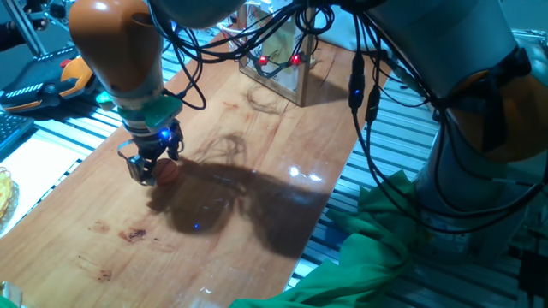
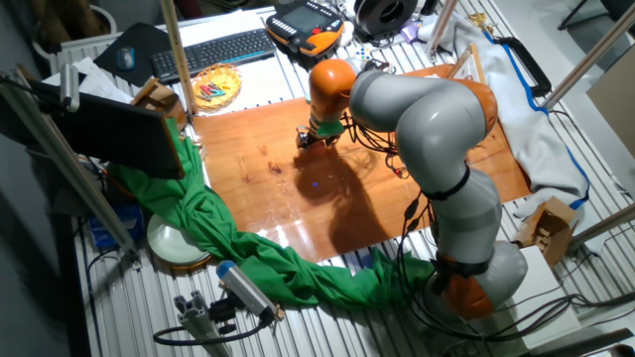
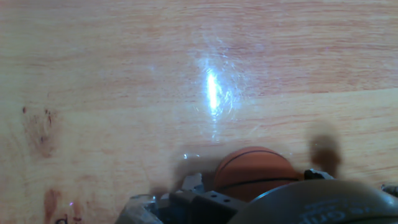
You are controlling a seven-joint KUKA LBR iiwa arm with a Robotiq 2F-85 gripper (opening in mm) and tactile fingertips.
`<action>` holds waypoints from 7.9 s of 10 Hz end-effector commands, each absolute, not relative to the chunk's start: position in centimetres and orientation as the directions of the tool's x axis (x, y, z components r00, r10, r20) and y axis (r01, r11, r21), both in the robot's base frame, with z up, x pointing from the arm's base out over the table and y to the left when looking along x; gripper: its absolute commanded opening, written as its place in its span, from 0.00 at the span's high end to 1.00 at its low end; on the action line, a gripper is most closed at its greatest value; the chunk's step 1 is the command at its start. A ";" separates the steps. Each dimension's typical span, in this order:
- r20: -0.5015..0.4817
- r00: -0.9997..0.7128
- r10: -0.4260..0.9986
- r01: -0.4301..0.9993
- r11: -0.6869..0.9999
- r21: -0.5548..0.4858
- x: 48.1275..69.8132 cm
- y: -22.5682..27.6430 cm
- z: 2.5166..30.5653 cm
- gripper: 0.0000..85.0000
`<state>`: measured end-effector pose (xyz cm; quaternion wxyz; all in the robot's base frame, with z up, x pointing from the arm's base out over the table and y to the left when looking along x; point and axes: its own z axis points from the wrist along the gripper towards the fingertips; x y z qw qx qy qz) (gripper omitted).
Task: Grab a basketball, release it and shoot it into the basket
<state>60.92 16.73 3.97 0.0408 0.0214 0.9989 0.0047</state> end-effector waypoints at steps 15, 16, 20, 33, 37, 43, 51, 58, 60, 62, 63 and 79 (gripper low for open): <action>-0.069 -0.998 0.005 0.006 1.000 -0.006 60.9 16.5 6.4 0.92; -0.066 -0.998 0.010 0.010 1.000 -0.007 60.9 16.2 7.4 0.94; -0.064 -0.996 0.054 0.053 0.999 0.013 60.8 13.5 12.6 0.99; 0.002 -0.975 0.222 0.222 0.975 0.011 59.0 5.8 19.1 0.99; -0.009 -0.961 0.278 0.278 0.960 -0.013 59.0 5.8 19.1 0.99; -0.033 -0.967 0.251 0.253 0.965 -0.063 59.0 5.8 19.1 0.99; -0.017 -0.970 0.242 0.243 0.969 -0.051 57.7 0.0 26.5 0.99; -0.007 -0.957 0.290 0.290 0.956 -0.048 56.4 -6.4 28.8 0.99; -0.028 -0.952 0.305 0.306 0.950 -0.059 55.9 -7.3 29.0 0.99; -0.037 -0.942 0.333 0.335 0.940 -0.062 55.7 -8.1 29.1 0.99; -0.032 -0.941 0.337 0.338 0.939 -0.057 55.6 -8.4 28.9 0.99; -0.026 -0.947 0.321 0.322 0.945 -0.050 56.2 -10.5 31.0 0.99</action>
